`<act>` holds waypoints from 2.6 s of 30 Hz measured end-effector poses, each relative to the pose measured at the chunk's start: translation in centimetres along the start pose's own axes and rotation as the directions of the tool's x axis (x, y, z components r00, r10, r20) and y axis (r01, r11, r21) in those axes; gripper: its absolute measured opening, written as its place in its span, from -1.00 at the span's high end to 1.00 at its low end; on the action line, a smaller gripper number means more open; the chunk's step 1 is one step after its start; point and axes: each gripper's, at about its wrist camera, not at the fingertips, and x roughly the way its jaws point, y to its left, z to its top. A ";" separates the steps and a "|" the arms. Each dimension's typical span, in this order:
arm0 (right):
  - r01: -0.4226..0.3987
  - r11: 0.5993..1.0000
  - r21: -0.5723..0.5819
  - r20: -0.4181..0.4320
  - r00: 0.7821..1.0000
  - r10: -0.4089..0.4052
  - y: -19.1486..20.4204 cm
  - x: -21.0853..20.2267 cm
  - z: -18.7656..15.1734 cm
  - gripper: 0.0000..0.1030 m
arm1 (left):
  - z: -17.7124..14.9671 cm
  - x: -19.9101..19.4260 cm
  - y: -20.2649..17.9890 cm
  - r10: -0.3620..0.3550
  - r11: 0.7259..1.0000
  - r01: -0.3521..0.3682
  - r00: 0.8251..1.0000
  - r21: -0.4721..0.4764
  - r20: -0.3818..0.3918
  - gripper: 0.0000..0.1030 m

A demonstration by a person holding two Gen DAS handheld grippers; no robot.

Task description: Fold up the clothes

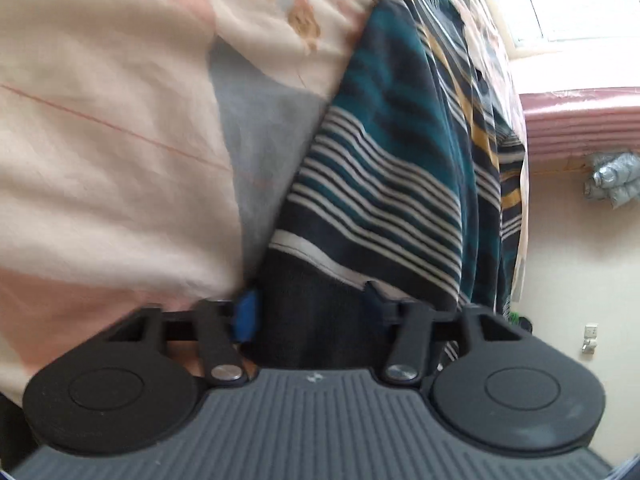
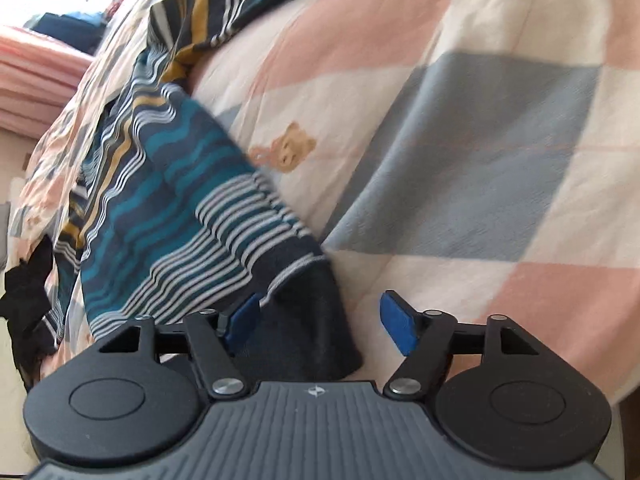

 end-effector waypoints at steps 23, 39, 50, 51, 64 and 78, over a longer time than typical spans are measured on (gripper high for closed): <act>0.015 0.981 -0.195 -0.049 0.998 -0.025 3.9 -1.9 -4.2 0.87 | -2.7 -7.3 0.0 0.371 0.846 -0.387 0.921 0.367 0.116 0.81; 0.142 0.942 -0.303 -0.037 0.986 -0.160 6.7 1.4 -2.0 0.51 | -2.3 -0.7 -9.3 0.417 0.697 -0.384 0.904 0.605 0.094 0.72; -0.129 0.900 0.417 0.539 0.832 -0.131 -8.9 -4.5 17.7 0.10 | 3.4 -0.2 -11.9 0.403 0.805 -0.404 0.910 0.435 0.098 0.68; -0.126 0.879 0.460 0.556 0.813 -0.175 -9.9 -4.0 19.3 -0.07 | 3.6 -0.3 -11.9 0.400 0.806 -0.399 0.912 0.438 0.093 0.65; -0.187 0.844 0.502 0.655 0.720 -0.230 -11.9 -7.8 18.0 0.91 | 6.0 0.7 -12.8 0.340 0.824 -0.339 0.937 0.453 0.082 0.62; 0.426 0.739 0.522 0.486 0.563 -0.668 -6.3 -5.6 12.4 -0.51 | 14.6 -7.4 -6.1 0.405 0.845 -0.476 0.867 0.243 0.292 0.32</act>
